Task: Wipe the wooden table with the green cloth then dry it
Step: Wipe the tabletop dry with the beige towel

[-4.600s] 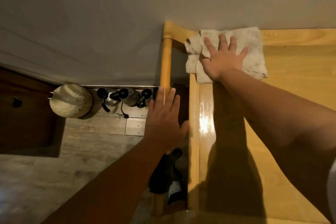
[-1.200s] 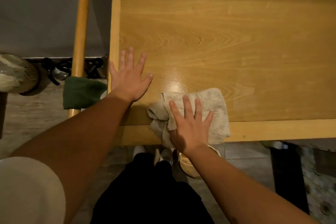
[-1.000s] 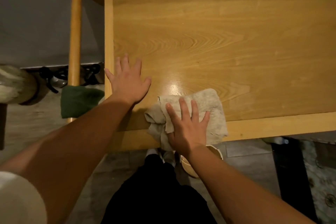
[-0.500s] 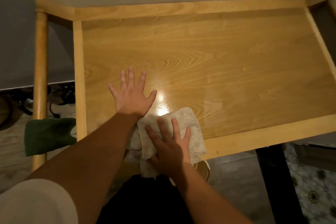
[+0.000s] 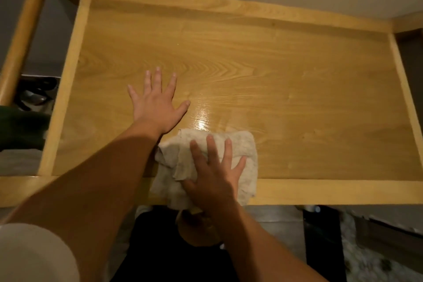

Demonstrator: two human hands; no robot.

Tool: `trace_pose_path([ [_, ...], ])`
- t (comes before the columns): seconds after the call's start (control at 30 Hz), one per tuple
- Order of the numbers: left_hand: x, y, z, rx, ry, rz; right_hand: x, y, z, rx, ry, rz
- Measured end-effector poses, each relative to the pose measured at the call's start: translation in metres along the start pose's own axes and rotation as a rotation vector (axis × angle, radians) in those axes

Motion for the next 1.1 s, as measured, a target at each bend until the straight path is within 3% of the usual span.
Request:
trace_pose_path([
  [0.23,0.005,0.004,0.001,-0.028,-0.026,0.009,-0.014,0.036,-0.001,-0.033,0.038,0.031],
  [0.43,0.012,0.009,0.002,0.006,-0.037,-0.003,-0.035,0.155,-0.027,-0.020,-0.003,0.062],
  [0.73,0.007,0.006,-0.001,-0.083,-0.017,0.026,-0.039,0.337,-0.081,-0.073,-0.080,0.050],
  [1.1,0.004,0.002,-0.005,-0.092,-0.044,0.016,-0.040,0.428,-0.119,-0.150,-0.098,0.027],
])
Point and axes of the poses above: each hand's wrist, its own y-axis towards the middle knuckle, its own z-axis out of the palm, x = y × z, the point moved 8 cm from there along y, towards the middle knuckle, and after that the axes turned 11 degrees about -y, right-handed, at the moved point
